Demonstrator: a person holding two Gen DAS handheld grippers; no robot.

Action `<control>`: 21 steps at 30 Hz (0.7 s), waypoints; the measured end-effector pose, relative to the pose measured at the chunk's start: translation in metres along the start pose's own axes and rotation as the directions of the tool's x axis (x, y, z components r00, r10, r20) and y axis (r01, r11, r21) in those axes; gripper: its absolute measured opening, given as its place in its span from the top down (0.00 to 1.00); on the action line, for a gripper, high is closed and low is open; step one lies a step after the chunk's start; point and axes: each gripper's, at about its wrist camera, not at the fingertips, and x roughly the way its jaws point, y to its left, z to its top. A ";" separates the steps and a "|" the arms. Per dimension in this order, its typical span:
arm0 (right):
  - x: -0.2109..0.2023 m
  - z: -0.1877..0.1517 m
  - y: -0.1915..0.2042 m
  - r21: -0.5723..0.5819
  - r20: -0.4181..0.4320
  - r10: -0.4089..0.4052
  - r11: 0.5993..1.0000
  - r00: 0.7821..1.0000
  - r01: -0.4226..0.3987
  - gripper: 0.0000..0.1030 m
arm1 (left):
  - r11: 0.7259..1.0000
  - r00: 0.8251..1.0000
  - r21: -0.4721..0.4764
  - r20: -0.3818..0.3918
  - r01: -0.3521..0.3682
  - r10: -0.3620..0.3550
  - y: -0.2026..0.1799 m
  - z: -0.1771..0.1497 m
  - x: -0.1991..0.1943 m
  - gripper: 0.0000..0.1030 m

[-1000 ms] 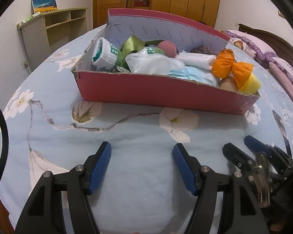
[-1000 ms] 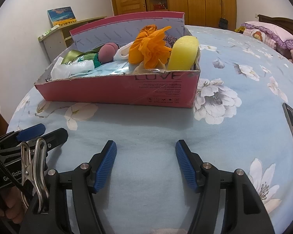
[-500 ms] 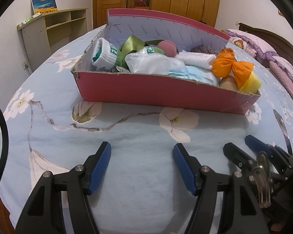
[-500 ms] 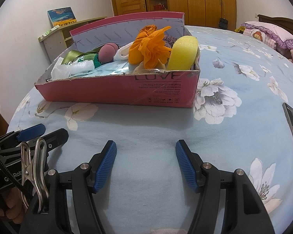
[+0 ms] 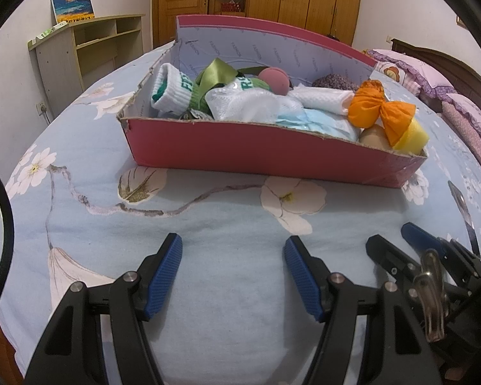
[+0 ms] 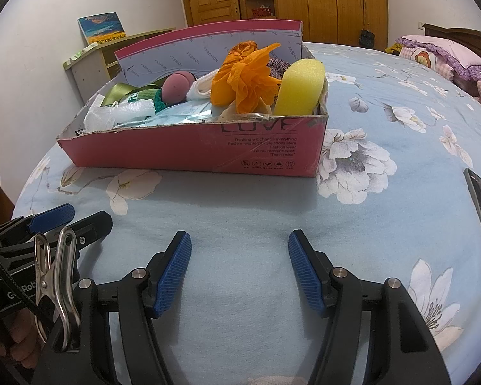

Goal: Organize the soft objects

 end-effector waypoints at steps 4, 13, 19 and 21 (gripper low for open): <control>0.000 0.000 0.000 -0.003 -0.001 -0.004 1.000 1.000 0.004 0.37 | 1.000 1.000 0.000 0.000 0.001 -0.001 0.000 0.000 -0.001 0.32; 0.001 0.001 0.004 -0.011 -0.002 -0.013 1.000 1.000 0.013 0.37 | 1.000 1.000 -0.003 0.001 0.003 -0.003 0.001 -0.001 -0.001 0.32; 0.001 0.001 0.004 -0.010 -0.002 -0.012 1.000 1.000 0.012 0.37 | 1.000 1.000 -0.002 -0.001 0.001 -0.001 0.001 -0.001 -0.002 0.32; 0.001 0.001 0.004 -0.010 -0.002 -0.012 1.000 1.000 0.012 0.37 | 1.000 1.000 -0.004 -0.001 0.003 -0.003 0.001 0.000 -0.002 0.32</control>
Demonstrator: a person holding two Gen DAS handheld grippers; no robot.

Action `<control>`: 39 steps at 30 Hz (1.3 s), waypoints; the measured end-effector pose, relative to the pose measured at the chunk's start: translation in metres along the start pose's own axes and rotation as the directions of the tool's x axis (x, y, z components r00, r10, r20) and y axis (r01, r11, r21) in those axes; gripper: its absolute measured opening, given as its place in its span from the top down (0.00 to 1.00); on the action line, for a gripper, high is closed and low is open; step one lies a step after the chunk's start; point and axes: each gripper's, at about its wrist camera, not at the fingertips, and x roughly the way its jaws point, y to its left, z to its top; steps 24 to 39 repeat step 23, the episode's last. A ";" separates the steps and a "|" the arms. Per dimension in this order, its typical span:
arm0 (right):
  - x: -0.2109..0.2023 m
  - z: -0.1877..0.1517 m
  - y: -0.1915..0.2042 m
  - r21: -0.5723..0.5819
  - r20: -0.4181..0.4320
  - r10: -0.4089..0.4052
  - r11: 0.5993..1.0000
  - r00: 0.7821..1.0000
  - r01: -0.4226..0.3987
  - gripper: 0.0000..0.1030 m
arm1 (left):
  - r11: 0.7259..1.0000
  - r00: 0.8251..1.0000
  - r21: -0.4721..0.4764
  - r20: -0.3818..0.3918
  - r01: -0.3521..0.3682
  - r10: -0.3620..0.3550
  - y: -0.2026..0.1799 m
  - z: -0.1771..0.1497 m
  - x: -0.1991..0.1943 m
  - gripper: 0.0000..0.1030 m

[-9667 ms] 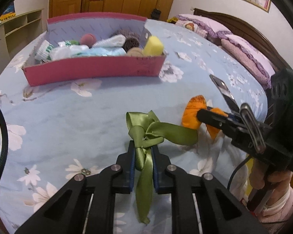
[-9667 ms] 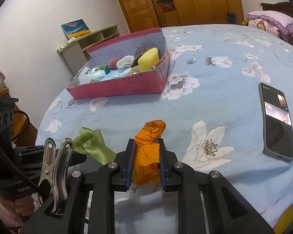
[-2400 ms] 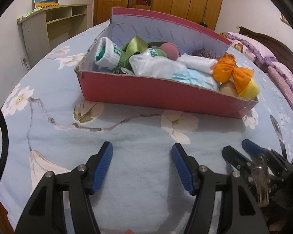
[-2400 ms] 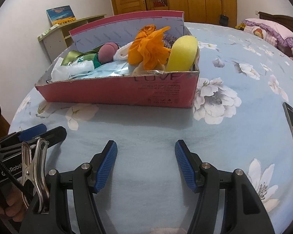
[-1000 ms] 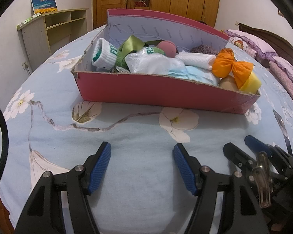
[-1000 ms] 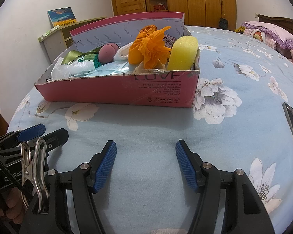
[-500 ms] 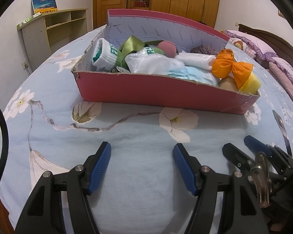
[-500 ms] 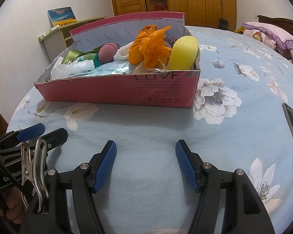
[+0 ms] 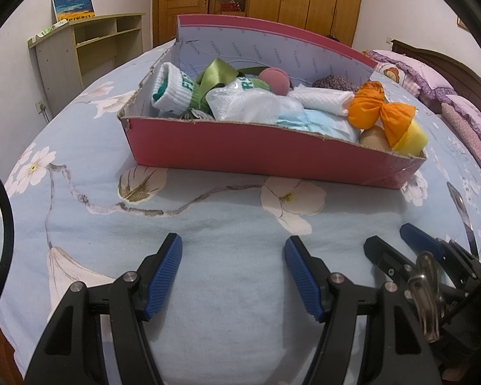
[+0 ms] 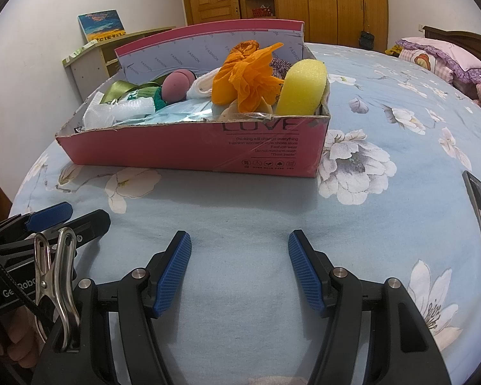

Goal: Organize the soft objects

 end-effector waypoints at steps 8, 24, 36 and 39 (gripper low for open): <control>0.000 -0.001 0.000 -0.001 0.000 -0.001 1.000 1.000 0.001 0.37 | 1.000 1.000 -0.004 0.001 0.006 -0.006 0.000 0.000 -0.001 0.32; 0.001 -0.001 0.001 -0.006 0.001 -0.008 1.000 1.000 0.008 0.37 | 1.000 1.000 -0.003 -0.003 0.010 -0.010 0.000 0.000 -0.001 0.30; 0.001 -0.001 0.001 -0.006 0.001 -0.008 1.000 1.000 0.008 0.37 | 1.000 1.000 -0.003 -0.003 0.010 -0.010 0.000 0.000 -0.001 0.30; 0.001 -0.001 0.001 -0.006 0.001 -0.008 1.000 1.000 0.008 0.37 | 1.000 1.000 -0.003 -0.003 0.010 -0.010 0.000 0.000 -0.001 0.30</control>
